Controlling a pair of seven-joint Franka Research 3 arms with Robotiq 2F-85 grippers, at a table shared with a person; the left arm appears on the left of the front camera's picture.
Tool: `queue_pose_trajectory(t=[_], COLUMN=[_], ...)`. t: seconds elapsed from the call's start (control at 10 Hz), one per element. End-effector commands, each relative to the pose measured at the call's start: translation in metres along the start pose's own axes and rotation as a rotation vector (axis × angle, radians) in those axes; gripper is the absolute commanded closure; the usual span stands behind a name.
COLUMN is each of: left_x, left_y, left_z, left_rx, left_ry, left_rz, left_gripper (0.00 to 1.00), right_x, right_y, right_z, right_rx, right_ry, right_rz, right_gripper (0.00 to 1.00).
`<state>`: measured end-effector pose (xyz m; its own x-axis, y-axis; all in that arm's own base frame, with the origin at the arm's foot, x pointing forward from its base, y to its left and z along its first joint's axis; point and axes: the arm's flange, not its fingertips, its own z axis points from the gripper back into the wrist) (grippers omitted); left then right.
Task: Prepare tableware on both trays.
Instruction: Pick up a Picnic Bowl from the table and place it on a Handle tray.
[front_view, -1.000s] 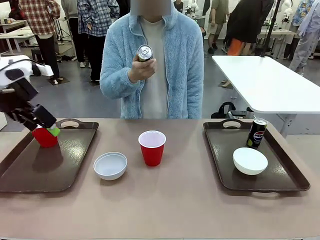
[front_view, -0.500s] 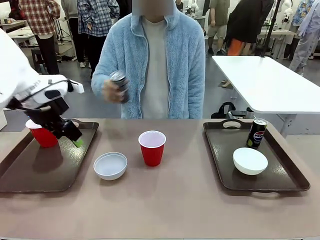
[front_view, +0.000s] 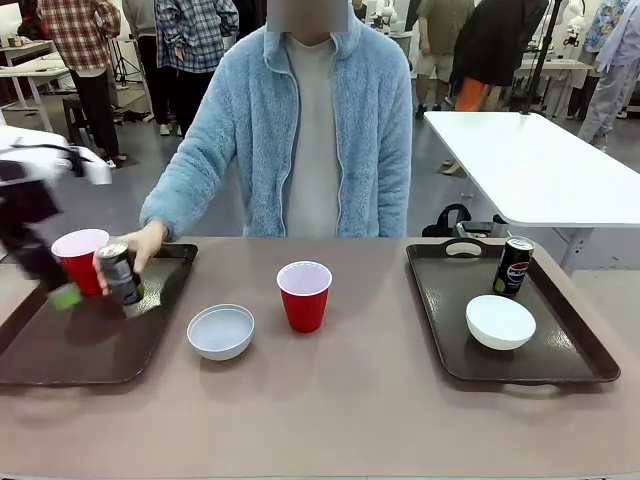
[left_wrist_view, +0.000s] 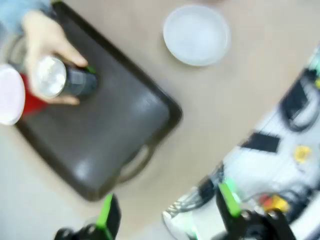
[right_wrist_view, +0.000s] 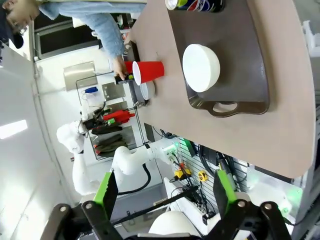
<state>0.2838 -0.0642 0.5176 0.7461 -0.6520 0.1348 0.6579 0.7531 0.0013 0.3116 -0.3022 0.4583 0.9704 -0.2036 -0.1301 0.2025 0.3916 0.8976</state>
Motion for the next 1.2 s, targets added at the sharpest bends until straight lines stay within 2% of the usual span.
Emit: queue_pose_trajectory(t=[0.0, 0.6, 0.7, 0.8, 1.1], left_x=[-0.072, -0.061, -0.054, -0.039, 0.018], left_y=[-0.026, -0.024, -0.025, -0.032, -0.058], left_z=[-0.044, -0.047, -0.050, -0.064, -0.128], left_rx=[0.000, -0.007, -0.029, -0.039, -0.023], left_ry=[-0.011, -0.021, -0.046, -0.064, -0.016], left_rz=[-0.006, 0.036, 0.075, 0.110, 0.201], left_gripper=[0.00, 0.00, 0.00, 0.00, 0.00], right_x=[-0.004, -0.004, -0.004, -0.004, -0.004], right_y=[-0.001, -0.001, -0.001, -0.001, -0.001], right_z=[-0.002, -0.002, -0.002, -0.002, -0.002], right_rx=[0.002, 0.002, 0.002, 0.002, 0.002], right_ry=[0.010, 0.010, 0.010, 0.010, 0.010], right_rz=[0.004, 0.004, 0.004, 0.004, 0.004], right_gripper=[0.00, 0.00, 0.00, 0.00, 0.00])
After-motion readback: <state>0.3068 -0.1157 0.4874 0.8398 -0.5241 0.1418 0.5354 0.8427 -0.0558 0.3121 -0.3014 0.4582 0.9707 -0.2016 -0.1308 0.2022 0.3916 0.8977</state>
